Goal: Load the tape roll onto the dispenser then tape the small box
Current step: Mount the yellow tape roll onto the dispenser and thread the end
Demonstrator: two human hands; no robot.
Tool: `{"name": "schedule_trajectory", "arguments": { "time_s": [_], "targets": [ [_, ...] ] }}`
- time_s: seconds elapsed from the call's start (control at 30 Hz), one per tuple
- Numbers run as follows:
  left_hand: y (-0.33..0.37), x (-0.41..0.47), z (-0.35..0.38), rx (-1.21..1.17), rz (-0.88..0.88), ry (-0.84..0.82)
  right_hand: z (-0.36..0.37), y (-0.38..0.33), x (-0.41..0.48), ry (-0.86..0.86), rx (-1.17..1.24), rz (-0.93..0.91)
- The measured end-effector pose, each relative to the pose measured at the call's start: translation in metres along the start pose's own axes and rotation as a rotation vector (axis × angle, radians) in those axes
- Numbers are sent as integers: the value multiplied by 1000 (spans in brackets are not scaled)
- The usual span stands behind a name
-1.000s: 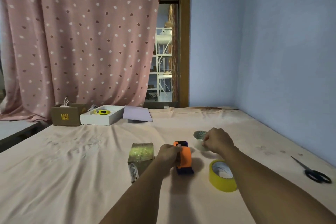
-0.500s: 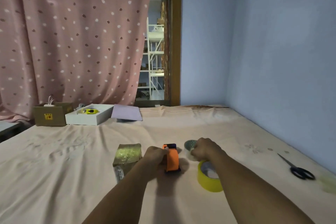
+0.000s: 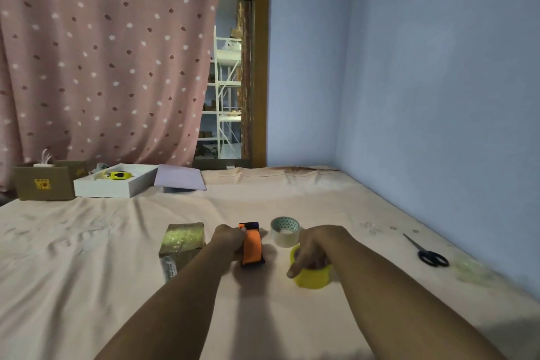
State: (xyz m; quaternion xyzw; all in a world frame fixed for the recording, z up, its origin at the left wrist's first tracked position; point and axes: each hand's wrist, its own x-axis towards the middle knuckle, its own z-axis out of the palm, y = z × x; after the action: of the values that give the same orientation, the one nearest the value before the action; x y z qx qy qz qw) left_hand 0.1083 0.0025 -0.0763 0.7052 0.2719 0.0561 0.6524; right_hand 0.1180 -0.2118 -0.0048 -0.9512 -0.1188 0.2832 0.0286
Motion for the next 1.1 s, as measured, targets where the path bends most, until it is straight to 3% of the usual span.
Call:
{"name": "schedule_trajectory", "arguments": {
  "time_s": [0.1, 0.27, 0.5, 0.73, 1.1],
  "targets": [
    [2, -6, 1, 26, -8, 24, 13, 5, 4, 173, -53, -61],
    [2, -13, -1, 7, -24, 10, 7, 4, -7, 309, -45, -115],
    [-4, -19, -3, -70, -44, -10, -3, -1, -16, 415, 474, -343],
    [-1, -37, -7, -146, -28, -13, 14, -15, -3, 299, 1017, -416],
    [-3, -29, -10, -231, 38, -32, 51, -39, 16, 174, 1154, -385]
  ]
}}
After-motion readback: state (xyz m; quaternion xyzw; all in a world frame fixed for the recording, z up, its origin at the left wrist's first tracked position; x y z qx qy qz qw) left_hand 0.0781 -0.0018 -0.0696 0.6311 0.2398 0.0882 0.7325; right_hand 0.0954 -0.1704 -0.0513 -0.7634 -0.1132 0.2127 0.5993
